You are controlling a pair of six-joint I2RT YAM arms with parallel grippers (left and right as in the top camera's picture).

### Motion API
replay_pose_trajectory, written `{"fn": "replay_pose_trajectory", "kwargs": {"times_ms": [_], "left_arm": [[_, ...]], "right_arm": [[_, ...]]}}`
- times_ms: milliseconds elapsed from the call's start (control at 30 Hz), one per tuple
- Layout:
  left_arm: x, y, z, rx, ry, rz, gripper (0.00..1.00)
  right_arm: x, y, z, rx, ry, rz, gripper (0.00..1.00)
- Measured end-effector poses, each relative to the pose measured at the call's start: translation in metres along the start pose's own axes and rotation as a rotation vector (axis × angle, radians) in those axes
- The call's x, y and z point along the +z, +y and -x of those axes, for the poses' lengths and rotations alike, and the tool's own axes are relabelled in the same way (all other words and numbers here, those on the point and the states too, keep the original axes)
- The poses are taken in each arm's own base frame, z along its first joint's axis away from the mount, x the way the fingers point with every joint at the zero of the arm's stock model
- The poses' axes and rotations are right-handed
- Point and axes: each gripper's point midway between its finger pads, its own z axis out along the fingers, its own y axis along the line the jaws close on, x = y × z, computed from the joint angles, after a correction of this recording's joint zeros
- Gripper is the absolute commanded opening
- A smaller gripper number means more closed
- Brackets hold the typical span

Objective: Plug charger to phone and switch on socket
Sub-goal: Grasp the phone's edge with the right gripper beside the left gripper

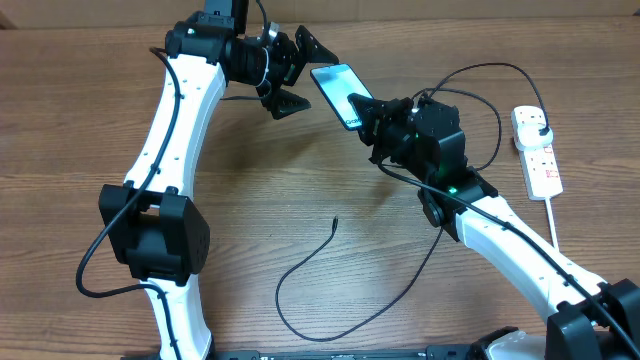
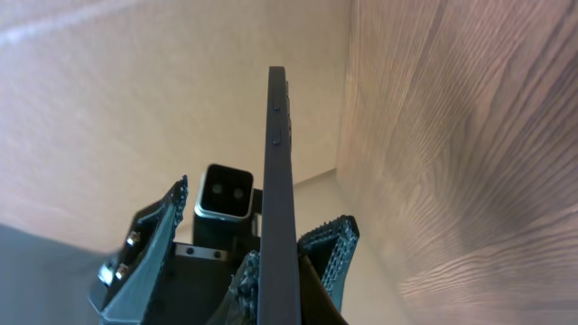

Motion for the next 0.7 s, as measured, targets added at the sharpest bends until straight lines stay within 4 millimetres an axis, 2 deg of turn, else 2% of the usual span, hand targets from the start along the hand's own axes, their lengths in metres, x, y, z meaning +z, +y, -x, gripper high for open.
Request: {"fn": "replay_pose_trajectory", "kwargs": {"times_ms": [133,300,533,700], "left_arm": [[0.000,-0.011,0.007,0.008,-0.027,-0.037,1.00],[0.006,-0.023,0.007,0.012,-0.034,-0.066,1.00],[0.022,-0.027,-0.004,0.011,-0.036,-0.038,1.00],[0.026,-0.025,-0.005,0.014,-0.047,-0.019,1.00]], "right_arm": [[0.000,0.000,0.001,0.118,-0.007,0.003,0.04],[0.000,0.001,0.002,0.252,-0.010,0.005,0.04],[0.000,0.008,0.000,0.246,0.001,0.033,0.04],[0.000,0.008,0.000,0.246,0.001,0.033,0.04]]}}
